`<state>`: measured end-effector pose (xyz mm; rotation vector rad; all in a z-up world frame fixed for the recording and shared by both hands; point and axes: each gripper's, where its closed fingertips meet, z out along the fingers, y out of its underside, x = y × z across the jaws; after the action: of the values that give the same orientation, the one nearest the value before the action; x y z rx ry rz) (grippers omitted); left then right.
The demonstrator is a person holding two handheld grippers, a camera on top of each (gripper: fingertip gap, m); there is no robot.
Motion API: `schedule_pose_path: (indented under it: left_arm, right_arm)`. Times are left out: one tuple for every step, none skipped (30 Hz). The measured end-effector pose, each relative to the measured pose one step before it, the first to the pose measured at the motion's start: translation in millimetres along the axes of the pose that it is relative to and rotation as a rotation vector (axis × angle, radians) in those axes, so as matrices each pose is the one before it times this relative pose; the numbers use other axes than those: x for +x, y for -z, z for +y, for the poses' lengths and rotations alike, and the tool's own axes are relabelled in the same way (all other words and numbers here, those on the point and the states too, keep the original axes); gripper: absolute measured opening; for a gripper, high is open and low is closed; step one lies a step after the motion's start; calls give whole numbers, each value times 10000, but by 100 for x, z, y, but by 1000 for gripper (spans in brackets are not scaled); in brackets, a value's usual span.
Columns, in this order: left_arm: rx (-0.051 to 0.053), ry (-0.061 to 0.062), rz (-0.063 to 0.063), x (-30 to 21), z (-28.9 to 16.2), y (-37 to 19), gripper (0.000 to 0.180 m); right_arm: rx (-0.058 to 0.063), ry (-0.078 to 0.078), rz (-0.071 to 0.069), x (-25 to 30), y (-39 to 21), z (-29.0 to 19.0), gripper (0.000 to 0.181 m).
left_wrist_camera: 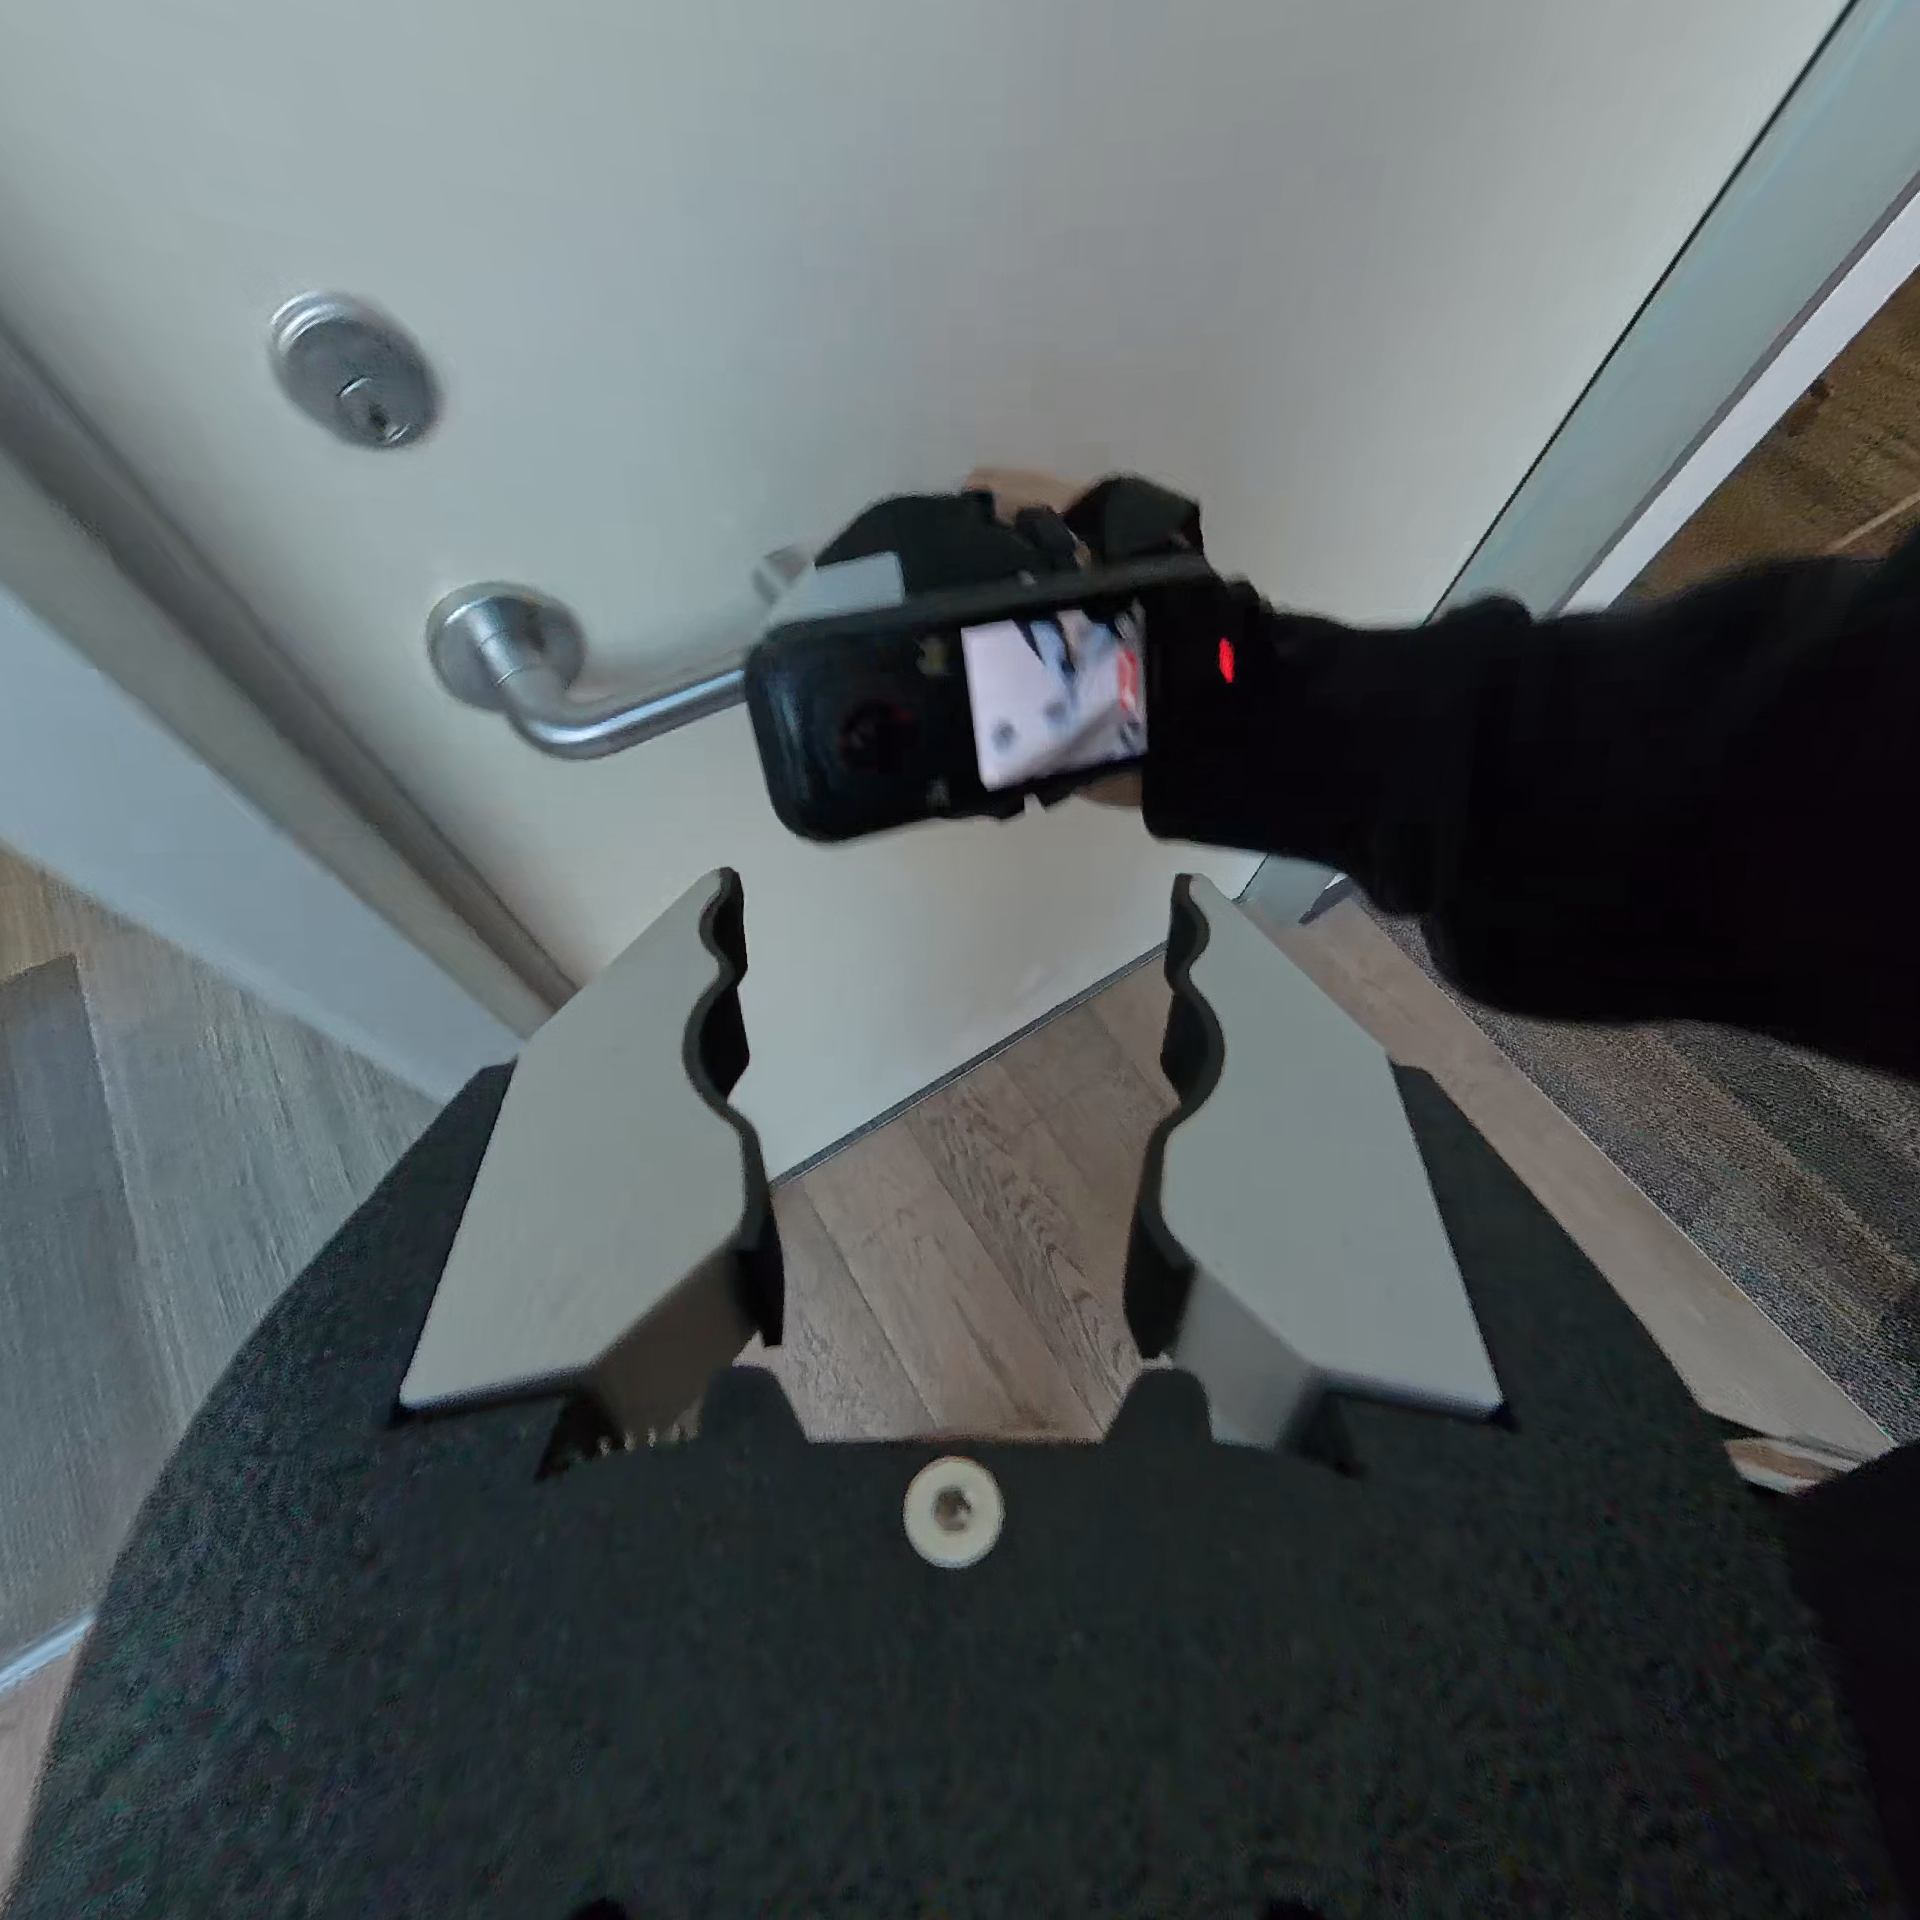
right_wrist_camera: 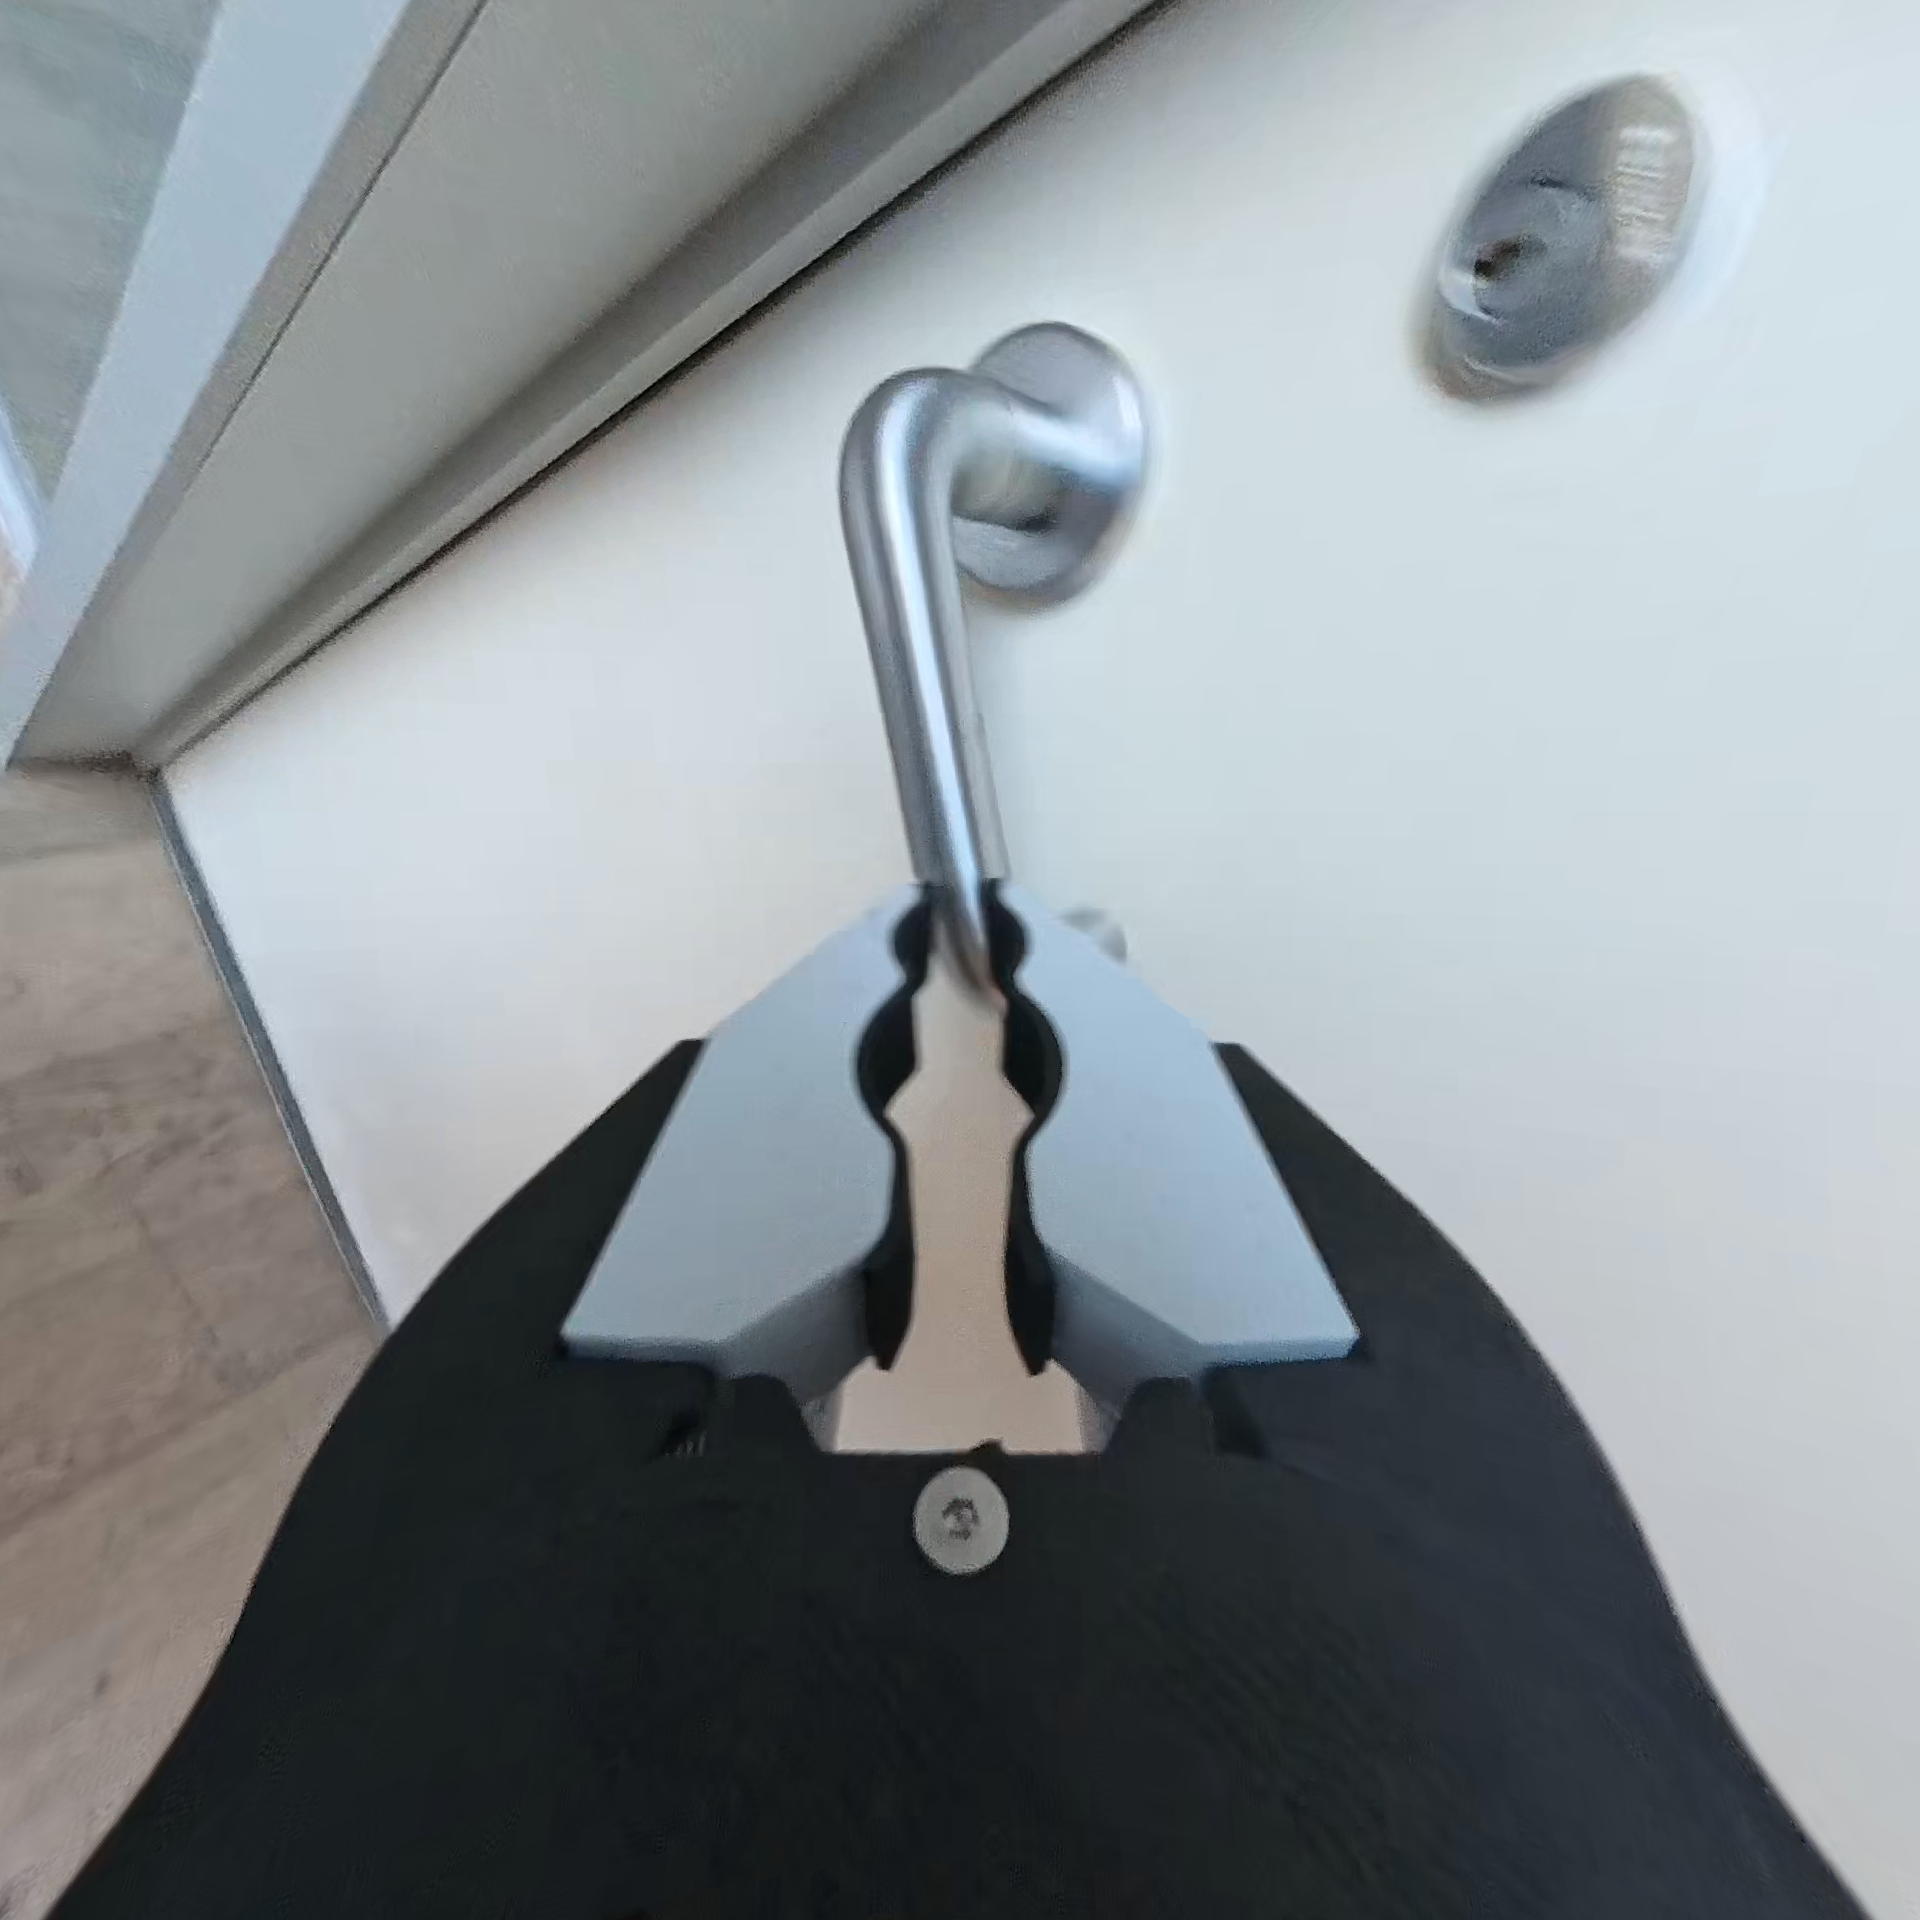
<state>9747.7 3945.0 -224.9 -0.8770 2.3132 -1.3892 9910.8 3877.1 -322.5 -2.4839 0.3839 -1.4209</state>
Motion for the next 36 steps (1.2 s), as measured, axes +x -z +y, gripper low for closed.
schedule_pose_path:
  left_arm:
    - [90, -123, 102, 1701, -685, -726, 78]
    - [78, -131, 149, 1949, -674, -849, 78]
    - [84, -166, 330, 2385, -683, -1001, 78]
    - [143, -161, 607, 2979, -834, -1182, 89]
    - [114, -108, 768, 3419, -831, -1541, 100]
    - [-14, -169, 921, 3847, -650, -1943, 111]
    - [23, -242, 1039, 4173, -782, -2211, 122]
    - [287, -180, 920, 4026, -1402, -2361, 120]
    - [561, -181, 809, 3748, -1890, -2506, 110]
    - [631, -331, 862, 3594, -1814, -2784, 109]
    - [476, -446, 751, 3031, -1381, -3158, 107]
    - [129, -441, 537, 2209, -715, -3466, 102]
    - [-194, -356, 451, 1641, -166, -3581, 101]
    - [-313, -251, 506, 1351, -16, -3507, 101]
    - [-210, -148, 527, 1032, -245, -3317, 101]
    - [-27, -75, 486, 675, -482, -3129, 100]
    - [54, -33, 440, 317, -540, -3001, 99]
    - [-4, 4, 372, -52, -404, -2971, 97]
    - [-118, 25, 301, -388, -239, -2988, 96]
    - [-194, 11, 241, -668, -212, -2962, 95]
    - [-180, -25, 193, -855, -203, -2989, 94]
    - [-135, -59, 156, -995, -285, -3023, 94]
    - [-128, -59, 129, -1113, -337, -3057, 94]
    - [-136, -39, 132, -1179, -350, -3164, 94]
    - [-115, -22, 162, -1216, -396, -3315, 94]
    - [-70, -7, 204, -1221, -510, -3423, 94]
    - [-34, 3, 250, -1189, -707, -3411, 94]
    - [2, -12, 304, -1128, -917, -3481, 94]
    - [27, -33, 320, -1125, -1110, -3488, 95]
    - [-10, -23, 310, -1139, -1269, -3398, 95]
    - [-66, 4, 328, -1104, -1446, -3315, 96]
    - [-41, -5, 361, -1014, -1698, -3143, 97]
    - [44, -58, 377, -944, -1876, -2975, 97]
    - [91, -119, 351, -925, -1848, -2796, 97]
    - [85, -172, 322, -893, -1763, -2749, 97]
    - [54, -212, 307, -851, -1547, -2716, 97]
  right_arm:
    - [370, -271, 267, -214, 2023, 898, 0]
    - [144, -455, 190, -307, 2310, 1544, 0]
    - [-8, -931, 241, -138, 2701, 2117, 2]
    - [-83, -1355, -53, -251, 2968, 2777, 7]
    - [-182, -1426, -170, 23, 3158, 3321, 12]
    - [-308, -929, 196, 1025, 3313, 3660, 15]
    - [-259, -710, 493, 1960, 3364, 3825, 17]
    - [-153, -977, 354, 2420, 3089, 3843, 20]
    - [-234, -1171, 88, 2643, 2925, 3802, 24]
    - [-370, -1142, 270, 3429, 2649, 3720, 27]
    - [-308, -973, 540, 4149, 2487, 3324, 27]
    - [-95, -998, 663, 4485, 2249, 2633, 29]
    - [-36, -977, 555, 4402, 2197, 2003, 32]
    - [-35, -706, 568, 4255, 2041, 1253, 34]
    - [49, -395, 713, 4258, 1979, 778, 35]
    - [112, -169, 829, 4267, 1750, 486, 35]
    - [85, -191, 863, 4206, 1465, 438, 39]
    - [-34, -344, 820, 4239, 1121, 700, 46]
    - [-149, -432, 734, 3861, 852, 666, 53]
    - [-120, -445, 575, 3685, 549, 556, 54]
    - [29, -396, 453, 3112, 417, 132, 55]
    - [77, -309, 449, 3089, 206, -27, 58]
    - [-11, -203, 453, 2726, 82, -39, 63]
    - [-115, -120, 418, 2715, -254, 23, 70]
    - [-171, -76, 337, 2332, -397, -2, 77]
    - [-155, -62, 302, 2402, -661, -175, 84]
    - [-82, -73, 297, 2108, -711, -393, 93]
    - [-61, -118, 306, 2243, -912, -567, 100]
    - [-87, -196, 331, 2009, -948, -661, 106]
    - [-135, -229, 370, 2071, -1166, -676, 111]
    - [-173, -265, 427, 1853, -1270, -715, 116]
    - [-138, -340, 434, 1846, -1469, -881, 119]
    - [1, -389, 352, 1495, -1606, -1174, 122]
    - [80, -345, 180, 1113, -1696, -1280, 125]
    - [45, -222, 148, 1014, -1690, -1207, 125]
    - [7, -83, 206, 1004, -1569, -1092, 125]
